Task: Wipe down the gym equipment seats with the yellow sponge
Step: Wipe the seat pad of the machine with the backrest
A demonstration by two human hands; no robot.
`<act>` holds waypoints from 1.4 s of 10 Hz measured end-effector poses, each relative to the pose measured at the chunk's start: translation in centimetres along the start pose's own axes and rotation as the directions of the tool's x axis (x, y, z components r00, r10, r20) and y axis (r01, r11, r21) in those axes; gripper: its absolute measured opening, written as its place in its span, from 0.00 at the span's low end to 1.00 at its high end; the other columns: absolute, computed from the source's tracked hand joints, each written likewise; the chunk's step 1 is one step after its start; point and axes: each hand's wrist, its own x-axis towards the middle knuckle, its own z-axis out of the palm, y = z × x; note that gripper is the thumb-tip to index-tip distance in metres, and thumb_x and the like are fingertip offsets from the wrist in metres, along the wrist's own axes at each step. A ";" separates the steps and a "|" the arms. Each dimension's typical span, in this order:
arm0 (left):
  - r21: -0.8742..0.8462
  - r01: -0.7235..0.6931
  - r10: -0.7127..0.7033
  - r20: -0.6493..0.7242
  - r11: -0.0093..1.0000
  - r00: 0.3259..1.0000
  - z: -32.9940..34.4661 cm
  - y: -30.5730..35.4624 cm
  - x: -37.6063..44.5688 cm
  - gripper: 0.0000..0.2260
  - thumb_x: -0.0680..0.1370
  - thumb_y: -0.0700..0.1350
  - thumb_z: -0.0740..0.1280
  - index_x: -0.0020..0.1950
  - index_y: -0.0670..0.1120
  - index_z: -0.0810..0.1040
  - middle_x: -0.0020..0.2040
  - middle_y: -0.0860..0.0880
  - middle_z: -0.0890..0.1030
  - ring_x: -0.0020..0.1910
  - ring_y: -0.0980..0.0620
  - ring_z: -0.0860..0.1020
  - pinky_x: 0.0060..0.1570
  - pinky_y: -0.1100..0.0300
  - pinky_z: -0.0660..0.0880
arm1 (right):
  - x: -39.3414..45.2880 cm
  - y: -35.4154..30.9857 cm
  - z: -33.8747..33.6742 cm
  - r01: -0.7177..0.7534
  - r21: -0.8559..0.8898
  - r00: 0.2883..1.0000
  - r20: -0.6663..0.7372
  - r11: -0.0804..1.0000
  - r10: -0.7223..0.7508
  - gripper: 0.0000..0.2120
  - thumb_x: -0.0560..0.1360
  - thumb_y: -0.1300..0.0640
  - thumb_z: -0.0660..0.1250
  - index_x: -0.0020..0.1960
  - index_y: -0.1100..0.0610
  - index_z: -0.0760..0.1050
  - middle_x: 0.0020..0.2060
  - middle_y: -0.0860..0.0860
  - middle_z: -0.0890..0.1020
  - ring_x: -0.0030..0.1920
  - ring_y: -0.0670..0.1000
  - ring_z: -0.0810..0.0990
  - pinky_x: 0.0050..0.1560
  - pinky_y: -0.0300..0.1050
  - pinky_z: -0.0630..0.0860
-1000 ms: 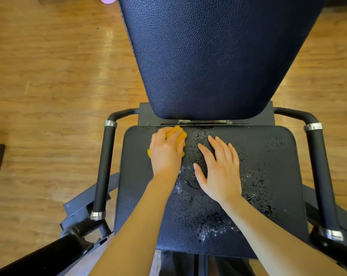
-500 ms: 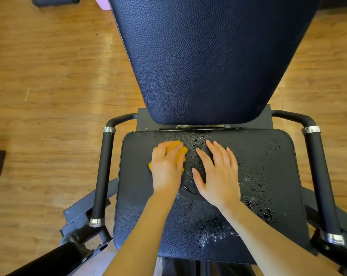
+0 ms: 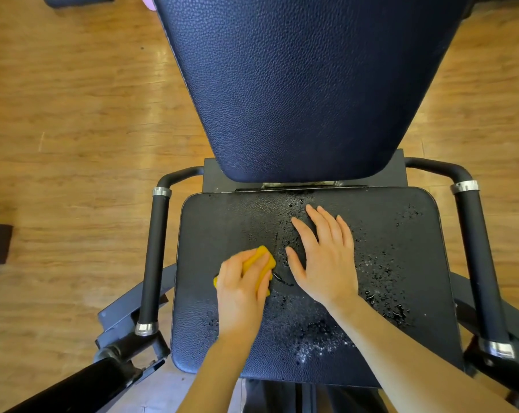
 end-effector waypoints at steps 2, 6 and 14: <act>0.091 -0.176 0.173 0.035 0.980 0.984 1.5 1.6 6.0 0.10 0.77 0.43 0.67 0.57 0.45 0.82 0.58 0.45 0.78 0.57 0.47 0.74 0.51 0.50 0.77 | 0.0 0.0 0.2 0.009 0.017 1.000 -0.029 1.000 -0.008 0.24 0.77 0.45 0.60 0.70 0.54 0.70 0.72 0.57 0.67 0.74 0.57 0.62 0.74 0.59 0.55; 0.134 -0.144 0.123 0.151 0.980 0.981 -1.1 0.1 -0.3 0.11 0.78 0.46 0.66 0.59 0.49 0.80 0.59 0.48 0.76 0.56 0.45 0.74 0.53 0.47 0.76 | -0.1 0.0 0.1 0.012 0.018 0.999 -0.033 1.000 -0.011 0.24 0.78 0.44 0.58 0.70 0.54 0.70 0.72 0.57 0.67 0.74 0.57 0.62 0.74 0.58 0.55; -0.622 0.596 -0.584 0.261 0.507 0.769 -3.4 0.5 -5.0 0.06 0.74 0.44 0.73 0.51 0.48 0.82 0.51 0.43 0.80 0.48 0.46 0.82 0.41 0.56 0.76 | -5.7 -3.6 1.3 -0.047 -0.028 0.998 -0.054 0.998 0.045 0.21 0.79 0.48 0.60 0.70 0.53 0.70 0.70 0.59 0.69 0.72 0.61 0.63 0.72 0.63 0.56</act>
